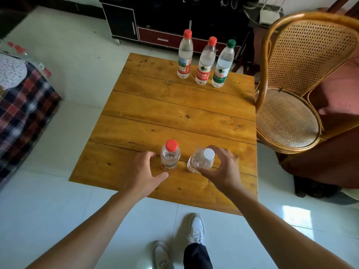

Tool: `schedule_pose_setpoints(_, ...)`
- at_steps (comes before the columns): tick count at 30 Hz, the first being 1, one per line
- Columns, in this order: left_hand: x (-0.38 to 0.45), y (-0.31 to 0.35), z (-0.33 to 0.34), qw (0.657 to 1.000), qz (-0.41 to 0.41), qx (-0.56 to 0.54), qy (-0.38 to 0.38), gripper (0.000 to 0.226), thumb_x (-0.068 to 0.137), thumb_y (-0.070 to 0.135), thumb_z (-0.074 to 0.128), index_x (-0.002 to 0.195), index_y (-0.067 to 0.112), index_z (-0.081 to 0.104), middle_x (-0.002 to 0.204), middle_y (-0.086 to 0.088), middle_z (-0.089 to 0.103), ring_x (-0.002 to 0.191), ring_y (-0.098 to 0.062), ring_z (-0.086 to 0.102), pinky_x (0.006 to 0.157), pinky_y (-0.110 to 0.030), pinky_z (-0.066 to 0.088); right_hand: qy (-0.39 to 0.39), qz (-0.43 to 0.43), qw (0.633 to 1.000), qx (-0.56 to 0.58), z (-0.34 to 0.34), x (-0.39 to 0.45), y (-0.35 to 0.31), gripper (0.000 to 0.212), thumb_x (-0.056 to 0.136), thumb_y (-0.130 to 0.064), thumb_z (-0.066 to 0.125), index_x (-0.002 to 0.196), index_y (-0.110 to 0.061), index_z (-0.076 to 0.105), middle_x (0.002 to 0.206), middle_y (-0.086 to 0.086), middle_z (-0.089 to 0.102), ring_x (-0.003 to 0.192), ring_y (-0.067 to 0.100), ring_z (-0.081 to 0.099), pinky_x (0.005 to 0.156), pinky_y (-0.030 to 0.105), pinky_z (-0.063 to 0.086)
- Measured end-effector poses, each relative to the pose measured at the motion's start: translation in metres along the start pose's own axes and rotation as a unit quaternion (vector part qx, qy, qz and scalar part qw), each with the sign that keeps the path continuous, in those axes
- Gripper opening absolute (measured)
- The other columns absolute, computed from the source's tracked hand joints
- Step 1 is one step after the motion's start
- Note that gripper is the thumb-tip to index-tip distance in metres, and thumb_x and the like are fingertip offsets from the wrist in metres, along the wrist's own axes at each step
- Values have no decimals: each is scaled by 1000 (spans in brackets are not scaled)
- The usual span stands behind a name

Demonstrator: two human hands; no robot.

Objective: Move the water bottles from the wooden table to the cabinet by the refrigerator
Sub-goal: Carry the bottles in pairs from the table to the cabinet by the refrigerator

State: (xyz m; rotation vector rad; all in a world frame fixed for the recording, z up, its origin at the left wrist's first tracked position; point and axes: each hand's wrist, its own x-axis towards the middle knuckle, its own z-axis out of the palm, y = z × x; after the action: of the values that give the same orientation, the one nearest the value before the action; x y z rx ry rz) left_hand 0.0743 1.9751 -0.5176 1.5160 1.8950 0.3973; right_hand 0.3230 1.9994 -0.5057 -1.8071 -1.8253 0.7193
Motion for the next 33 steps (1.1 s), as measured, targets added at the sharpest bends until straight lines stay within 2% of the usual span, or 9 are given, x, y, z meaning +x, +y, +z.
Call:
schedule_pose_setpoints(5,13,4,8,999,23,-24,12,80,72,45,82,138,19,44,141,0,48,127,-19,47,99,-40,48,-4,26,999,39,5,9,1,73,63,-45,86,126,-24,55,113,-15,57,105,9,48,89,34,47)
schedule_pose_setpoints(8,20,10,18,997,42,-59,29,78,70,41,86,134,20,47,132,0,52,119,-18,49,95,-37,49,-19,35,998,50,8,11,3,73,63,-49,84,126,-26,54,117,-12,60,108,10,50,92,42,49)
schedule_pose_setpoints(12,27,12,36,992,61,-80,73,71,67,37,88,125,24,48,119,3,55,107,-13,50,85,-30,50,-15,49,997,65,12,8,7,67,63,-47,85,119,-30,54,109,-15,61,100,6,54,88,40,52)
schedule_pose_setpoints(16,28,12,44,987,75,-79,117,71,65,41,89,122,22,51,115,2,57,100,-8,51,74,-9,38,-16,54,996,75,15,10,10,68,62,-44,86,120,-29,54,109,-13,61,100,4,55,84,30,50)
schedule_pose_setpoints(20,29,9,48,985,83,-62,137,74,64,44,88,124,22,51,115,2,58,101,-9,52,75,-8,39,-25,54,995,85,17,15,13,70,60,-43,88,120,-27,55,109,-11,62,98,2,55,78,18,45)
schedule_pose_setpoints(23,30,11,49,985,79,-65,140,76,63,41,89,125,23,48,115,4,56,103,-9,50,76,-12,43,-18,54,995,79,17,15,15,69,60,-42,87,119,-25,56,108,-9,63,97,7,56,80,24,48)
schedule_pose_setpoints(26,29,14,48,986,74,-69,131,78,63,38,90,126,23,47,116,4,54,103,-8,49,73,-5,36,-9,54,995,87,18,14,17,67,59,-41,88,117,-26,58,105,-11,65,96,7,58,81,34,53)
schedule_pose_setpoints(30,24,17,44,986,69,-72,131,76,63,33,91,125,19,50,111,7,52,98,-7,48,67,-4,35,-2,46,995,91,12,9,18,64,58,-46,88,112,-30,58,99,-17,63,92,7,58,77,42,55)
schedule_pose_setpoints(33,17,22,35,983,66,-92,142,73,59,37,92,118,24,52,106,7,57,92,-10,54,70,-17,49,8,30,996,89,-1,6,12,64,58,-50,87,111,-35,57,99,-18,62,94,9,58,81,44,54)
